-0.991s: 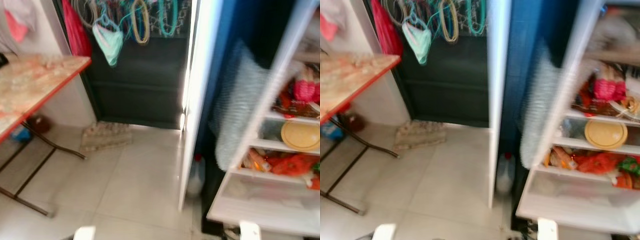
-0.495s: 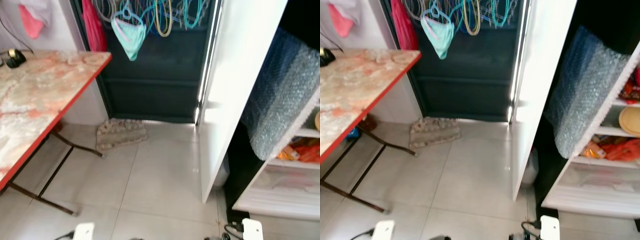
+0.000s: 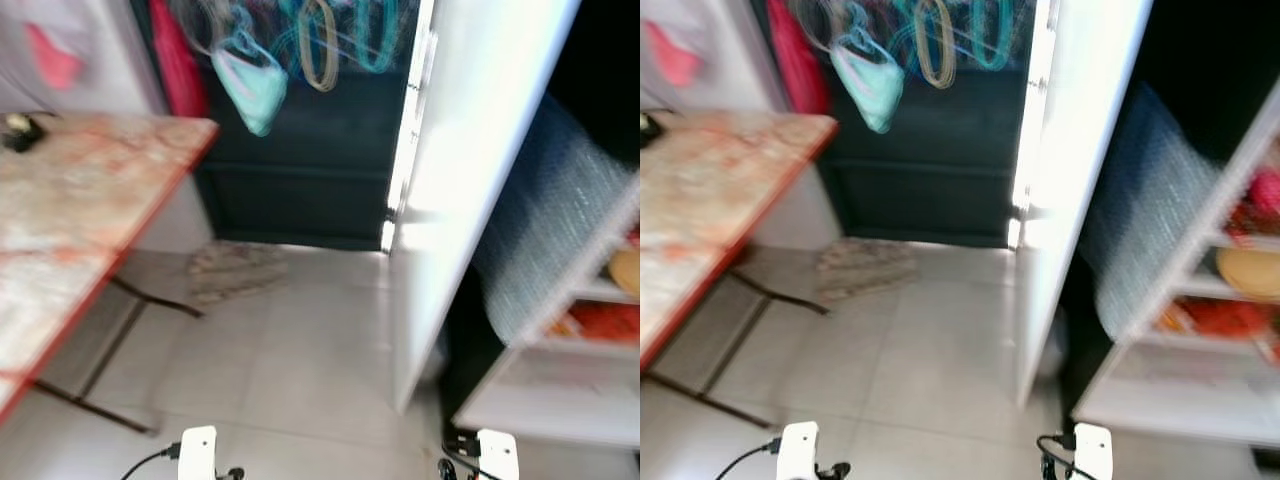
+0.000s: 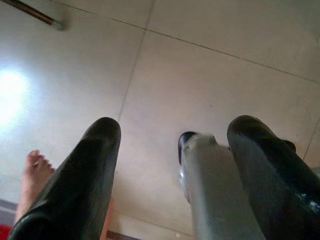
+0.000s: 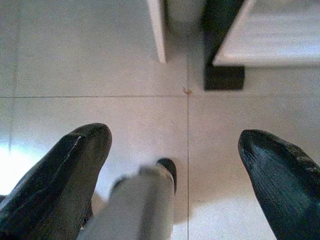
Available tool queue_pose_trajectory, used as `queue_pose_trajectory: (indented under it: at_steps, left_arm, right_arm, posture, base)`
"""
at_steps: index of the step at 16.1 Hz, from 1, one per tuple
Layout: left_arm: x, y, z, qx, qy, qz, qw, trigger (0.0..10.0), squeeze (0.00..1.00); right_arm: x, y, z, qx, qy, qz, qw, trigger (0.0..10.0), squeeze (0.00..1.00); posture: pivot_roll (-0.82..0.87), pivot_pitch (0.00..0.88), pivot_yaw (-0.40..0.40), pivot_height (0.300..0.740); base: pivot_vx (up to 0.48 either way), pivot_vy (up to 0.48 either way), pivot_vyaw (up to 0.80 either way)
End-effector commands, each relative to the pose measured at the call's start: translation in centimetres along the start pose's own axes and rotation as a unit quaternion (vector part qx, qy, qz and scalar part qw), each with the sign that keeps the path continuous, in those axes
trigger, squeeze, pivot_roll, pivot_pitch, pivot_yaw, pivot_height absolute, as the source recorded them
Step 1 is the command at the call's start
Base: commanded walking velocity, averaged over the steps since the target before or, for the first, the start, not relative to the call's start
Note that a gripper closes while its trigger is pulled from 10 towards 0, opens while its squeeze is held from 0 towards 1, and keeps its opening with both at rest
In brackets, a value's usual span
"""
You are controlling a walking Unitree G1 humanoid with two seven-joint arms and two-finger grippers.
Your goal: Restocking fridge
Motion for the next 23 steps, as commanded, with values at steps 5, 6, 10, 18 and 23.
queue_pose_trajectory:
  at_steps: [5,6,10,18,23]
  left_arm:
    - [-0.1,-0.1,-1.0,-0.021,-0.002,-0.002,1.0,10.0,0.0]
    - [-0.2,-0.1,-1.1,-0.021,-0.002,-0.001,1.0,10.0,0.0]
    - [-0.7,-0.2,-1.7,-0.026,0.009,-0.001,1.0,10.0,0.0]
    - [-1.5,-0.4,-2.4,-0.029,0.019,-0.003,0.999,10.0,0.0]
    - [-1.8,-0.6,-2.9,-0.03,0.022,-0.003,0.999,10.0,0.0]
  right_arm:
    - [0.4,-0.2,-0.6,-0.007,0.007,0.0,1.0,10.0,0.0]
    - [0.5,-0.2,-0.7,-0.009,0.006,-0.001,1.0,10.0,0.0]
    - [1.0,-0.4,-1.7,-0.022,0.012,-0.013,1.0,10.0,0.0]
    - [0.9,-0.6,-2.5,-0.031,0.008,-0.009,0.999,10.0,0.0]
    - [0.9,-0.7,-2.8,-0.035,0.005,-0.008,0.999,10.0,0.0]
  posture:
    - [-0.04,0.0,0.02,0.74]
    - [-0.03,0.0,0.018,0.74]
    - [-0.04,0.0,0.032,0.74]
    - [-0.05,0.0,0.061,0.74]
    - [-0.05,0.0,0.061,0.74]
  base:
    - [0.0,0.0,0.0]
    - [0.0,0.0,0.0]
    - [0.0,0.081,-0.2]
    - [0.0,0.18,-0.8]
    - [0.0,0.144,-0.8]
Point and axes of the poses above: a point about 5 cm out from each wrist's last joint towards the gripper, its own y axis pointing out of the wrist towards the gripper, its own z axis along the axis of the wrist's last joint, x = y × z, the point moved 4 cm from there along y, pointing out of the wrist towards the gripper, and after that the axes turned 4 degrees about y, right-handed, at the moved point
